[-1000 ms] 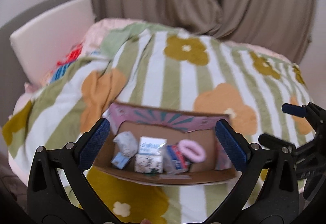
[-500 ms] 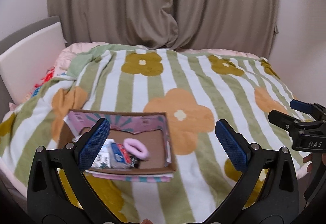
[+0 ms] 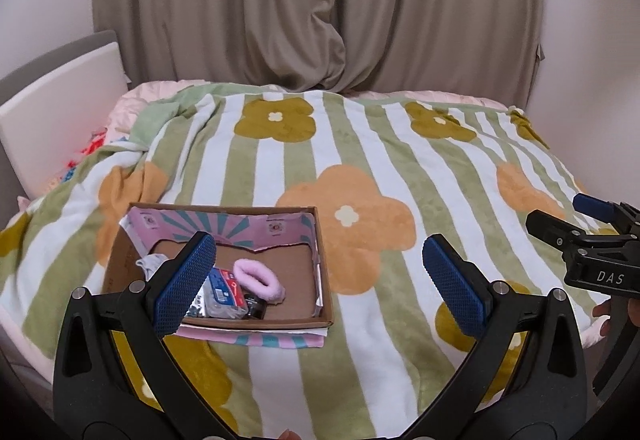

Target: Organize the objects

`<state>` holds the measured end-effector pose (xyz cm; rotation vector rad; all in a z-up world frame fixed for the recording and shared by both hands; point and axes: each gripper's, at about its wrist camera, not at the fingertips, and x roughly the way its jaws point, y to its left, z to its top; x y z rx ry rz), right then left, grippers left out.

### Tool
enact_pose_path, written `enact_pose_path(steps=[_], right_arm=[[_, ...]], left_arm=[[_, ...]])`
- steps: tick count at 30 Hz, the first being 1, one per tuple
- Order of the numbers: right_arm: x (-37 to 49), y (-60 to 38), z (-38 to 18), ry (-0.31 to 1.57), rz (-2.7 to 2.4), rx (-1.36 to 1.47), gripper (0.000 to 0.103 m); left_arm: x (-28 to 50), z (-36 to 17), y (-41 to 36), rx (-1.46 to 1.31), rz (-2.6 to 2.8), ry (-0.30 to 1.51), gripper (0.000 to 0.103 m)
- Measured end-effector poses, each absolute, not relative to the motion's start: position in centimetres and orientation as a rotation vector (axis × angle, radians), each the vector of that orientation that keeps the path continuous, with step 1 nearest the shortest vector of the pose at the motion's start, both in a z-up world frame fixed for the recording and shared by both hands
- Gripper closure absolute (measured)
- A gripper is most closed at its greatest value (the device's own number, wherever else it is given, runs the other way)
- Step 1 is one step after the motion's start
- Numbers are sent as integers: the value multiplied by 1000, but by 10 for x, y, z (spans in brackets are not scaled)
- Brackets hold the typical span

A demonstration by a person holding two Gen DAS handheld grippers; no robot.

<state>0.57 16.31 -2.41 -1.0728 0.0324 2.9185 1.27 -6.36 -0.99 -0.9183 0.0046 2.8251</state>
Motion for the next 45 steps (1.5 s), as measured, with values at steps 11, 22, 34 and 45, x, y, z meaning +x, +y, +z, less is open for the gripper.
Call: enact_pose_path(steps=[11,22,34,45], right_arm=[[4,165,-24,24,2907,-1067,0],[3,164,-26,6,2905,-1071,0],[2,163,-26,4,2904,-1067,0],[2,163,-26,5,2904,-1072,0]], left_arm=[[14,-10,-63,-916,2845,30,0],[14,-12,-62,-924,2846,36,0],[15,-13,-68,-922,2857,32,0],[16,-12,-68,-922,2859,33,0]])
